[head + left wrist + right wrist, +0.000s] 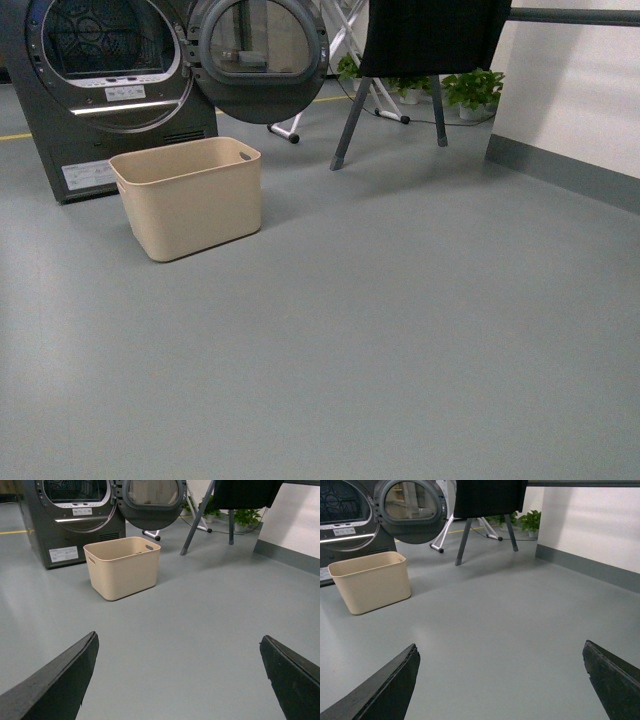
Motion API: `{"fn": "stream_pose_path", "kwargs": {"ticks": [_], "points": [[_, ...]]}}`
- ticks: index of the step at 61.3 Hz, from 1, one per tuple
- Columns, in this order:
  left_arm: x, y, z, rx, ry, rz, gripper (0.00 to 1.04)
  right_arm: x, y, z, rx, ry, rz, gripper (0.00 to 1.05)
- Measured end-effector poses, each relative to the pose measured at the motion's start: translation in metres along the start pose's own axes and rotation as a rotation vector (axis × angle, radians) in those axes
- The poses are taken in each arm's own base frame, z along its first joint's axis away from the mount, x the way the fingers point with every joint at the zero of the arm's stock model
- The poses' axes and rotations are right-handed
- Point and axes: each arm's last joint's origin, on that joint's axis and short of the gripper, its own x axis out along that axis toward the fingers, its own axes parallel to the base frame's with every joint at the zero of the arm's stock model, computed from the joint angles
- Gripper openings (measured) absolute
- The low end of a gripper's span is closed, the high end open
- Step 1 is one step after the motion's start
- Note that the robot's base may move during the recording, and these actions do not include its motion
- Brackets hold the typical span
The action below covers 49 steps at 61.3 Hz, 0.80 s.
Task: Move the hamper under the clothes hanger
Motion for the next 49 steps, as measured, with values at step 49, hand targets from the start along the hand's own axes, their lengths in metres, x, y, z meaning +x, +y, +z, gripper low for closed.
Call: {"fn": "stream_pose_path", "kwargs": {"ticks": [49], "points": [[0.0000, 0.0000, 0.0000, 0.000, 0.000, 0.000, 0.98, 0.0000, 0.0000, 0.0000, 0.000, 0.000, 0.000, 0.97]]}}
